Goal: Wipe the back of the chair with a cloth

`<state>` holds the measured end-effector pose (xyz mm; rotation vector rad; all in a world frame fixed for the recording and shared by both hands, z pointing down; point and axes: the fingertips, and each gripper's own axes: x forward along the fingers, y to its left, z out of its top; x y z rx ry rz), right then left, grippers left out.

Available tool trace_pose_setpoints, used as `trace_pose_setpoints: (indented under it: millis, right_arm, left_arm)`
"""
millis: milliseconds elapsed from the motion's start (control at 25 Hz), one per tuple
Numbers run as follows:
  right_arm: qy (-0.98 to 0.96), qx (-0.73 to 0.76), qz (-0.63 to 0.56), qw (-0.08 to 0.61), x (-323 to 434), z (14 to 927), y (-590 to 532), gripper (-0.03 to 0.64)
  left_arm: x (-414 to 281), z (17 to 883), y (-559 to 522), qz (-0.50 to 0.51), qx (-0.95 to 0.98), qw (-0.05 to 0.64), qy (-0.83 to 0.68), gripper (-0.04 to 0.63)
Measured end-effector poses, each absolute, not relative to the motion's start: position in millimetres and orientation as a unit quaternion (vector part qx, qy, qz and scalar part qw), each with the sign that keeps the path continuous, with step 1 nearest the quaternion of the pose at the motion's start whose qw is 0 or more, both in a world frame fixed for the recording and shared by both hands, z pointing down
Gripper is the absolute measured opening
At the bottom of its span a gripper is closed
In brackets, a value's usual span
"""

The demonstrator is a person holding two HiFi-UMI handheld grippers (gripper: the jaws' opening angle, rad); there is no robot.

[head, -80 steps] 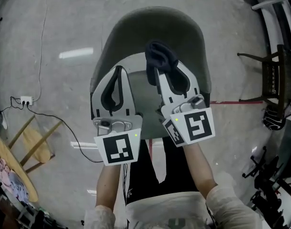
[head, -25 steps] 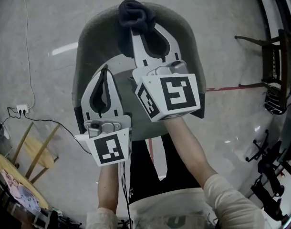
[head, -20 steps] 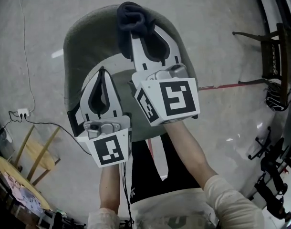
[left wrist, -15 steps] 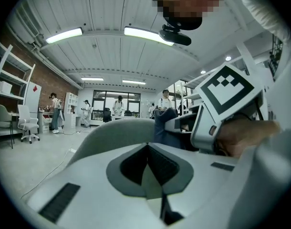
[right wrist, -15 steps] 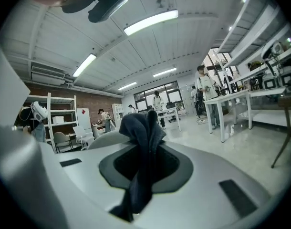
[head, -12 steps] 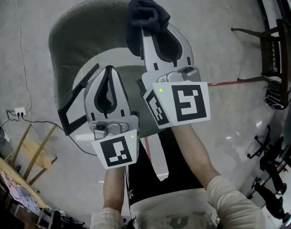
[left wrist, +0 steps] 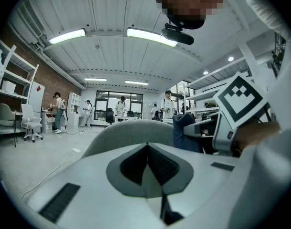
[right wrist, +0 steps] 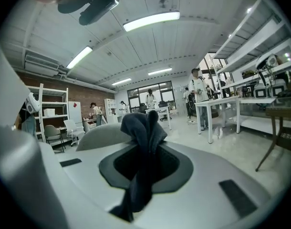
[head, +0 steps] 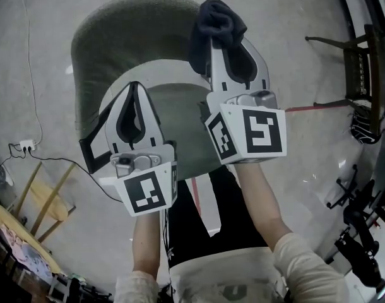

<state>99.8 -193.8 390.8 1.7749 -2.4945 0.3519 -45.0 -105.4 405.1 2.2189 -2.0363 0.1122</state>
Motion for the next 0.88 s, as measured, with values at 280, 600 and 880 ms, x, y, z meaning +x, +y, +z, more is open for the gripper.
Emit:
trace_pose_setpoints:
  millis: [280, 600, 880]
  right_arm:
    - [-0.866, 0.488, 0.107, 0.016, 32, 387, -166, 0.058]
    - [-0.916, 0.378, 0.136, 0.018, -78, 421, -133, 0.058]
    - [-0.935, 0.314, 0.164, 0.028, -153, 451, -111, 0.058]
  left_arm:
    - [-76, 414, -91, 0.047, 0.722, 0.072, -0.687, 0.015]
    - [-141, 429, -61, 0.047, 0.686, 0.058, -0.723, 0.015]
    - [-185, 448, -33, 0.055, 0.647, 0.09, -0.755, 0.015]
